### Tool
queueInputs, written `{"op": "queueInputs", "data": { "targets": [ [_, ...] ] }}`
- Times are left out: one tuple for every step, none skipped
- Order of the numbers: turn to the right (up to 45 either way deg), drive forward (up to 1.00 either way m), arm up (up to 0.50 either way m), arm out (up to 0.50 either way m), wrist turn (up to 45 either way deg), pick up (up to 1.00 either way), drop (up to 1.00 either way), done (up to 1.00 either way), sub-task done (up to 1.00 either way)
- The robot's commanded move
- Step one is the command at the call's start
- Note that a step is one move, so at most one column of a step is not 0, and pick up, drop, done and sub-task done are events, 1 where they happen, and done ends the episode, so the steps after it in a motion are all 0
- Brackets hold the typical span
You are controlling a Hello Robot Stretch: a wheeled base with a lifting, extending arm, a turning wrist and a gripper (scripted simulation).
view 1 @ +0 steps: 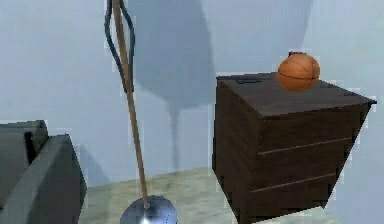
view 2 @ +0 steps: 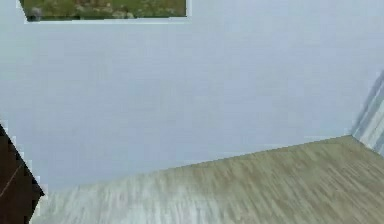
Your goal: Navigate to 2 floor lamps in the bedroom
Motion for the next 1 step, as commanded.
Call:
{"op": "queueInputs", "data": {
  "targets": [
    [-15.0, 0.0, 0.0, 0.0, 0.0, 0.0, 0.0, 0.0, 0.0]
  ]
}}
